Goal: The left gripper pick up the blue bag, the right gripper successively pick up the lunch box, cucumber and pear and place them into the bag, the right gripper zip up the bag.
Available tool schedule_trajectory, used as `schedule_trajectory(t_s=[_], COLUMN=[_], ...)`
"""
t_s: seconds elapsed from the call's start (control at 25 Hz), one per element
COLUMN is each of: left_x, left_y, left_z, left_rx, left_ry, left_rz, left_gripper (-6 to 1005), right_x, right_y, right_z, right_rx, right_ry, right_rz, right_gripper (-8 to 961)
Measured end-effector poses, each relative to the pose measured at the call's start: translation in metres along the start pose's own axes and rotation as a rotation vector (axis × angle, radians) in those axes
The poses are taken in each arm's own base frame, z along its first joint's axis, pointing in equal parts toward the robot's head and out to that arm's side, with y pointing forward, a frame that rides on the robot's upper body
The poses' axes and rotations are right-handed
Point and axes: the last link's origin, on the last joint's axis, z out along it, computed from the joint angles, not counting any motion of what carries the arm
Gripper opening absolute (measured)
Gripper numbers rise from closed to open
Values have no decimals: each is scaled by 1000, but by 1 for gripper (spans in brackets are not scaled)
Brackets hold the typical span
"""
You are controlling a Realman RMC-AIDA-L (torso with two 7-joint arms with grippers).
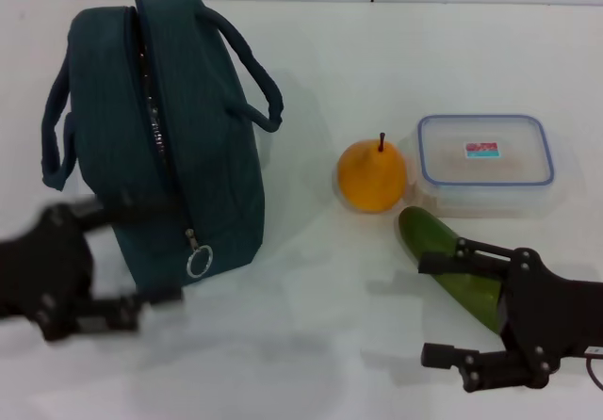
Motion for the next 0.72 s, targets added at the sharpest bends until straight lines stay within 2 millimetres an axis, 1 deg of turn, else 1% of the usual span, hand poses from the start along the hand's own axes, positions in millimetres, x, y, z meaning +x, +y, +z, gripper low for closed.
schedule_trajectory(t_s=[0.08,0.2,0.32,0.4,0.52,0.6,0.72], left_x=[9,25,40,48,56,63,73], left_y=[-4,-11,-25,-38,-64,-80,-102], left_z=[-8,-27,-43,-52,-64,-67,-60], left_rx=[59,176,309,405,555,605,614], left_ry=[64,163,268,321,377,381,342], left_rz=[2,11,3,-26,-88,-125,-165], left_gripper=[862,862,862,862,862,862,862], right_x=[-1,-1,-2,-3,-5,-6,-8], right_y=[-1,-4,-8,-10,-13,-14,-15], right_z=[-1,-1,0,1,2,2,2], right_rx=[13,27,37,43,47,48,56], right_ry=[-8,-6,0,-2,-10,-11,-17], right_rz=[-1,-4,-10,-9,3,11,9], right_gripper=[856,856,856,856,856,856,856])
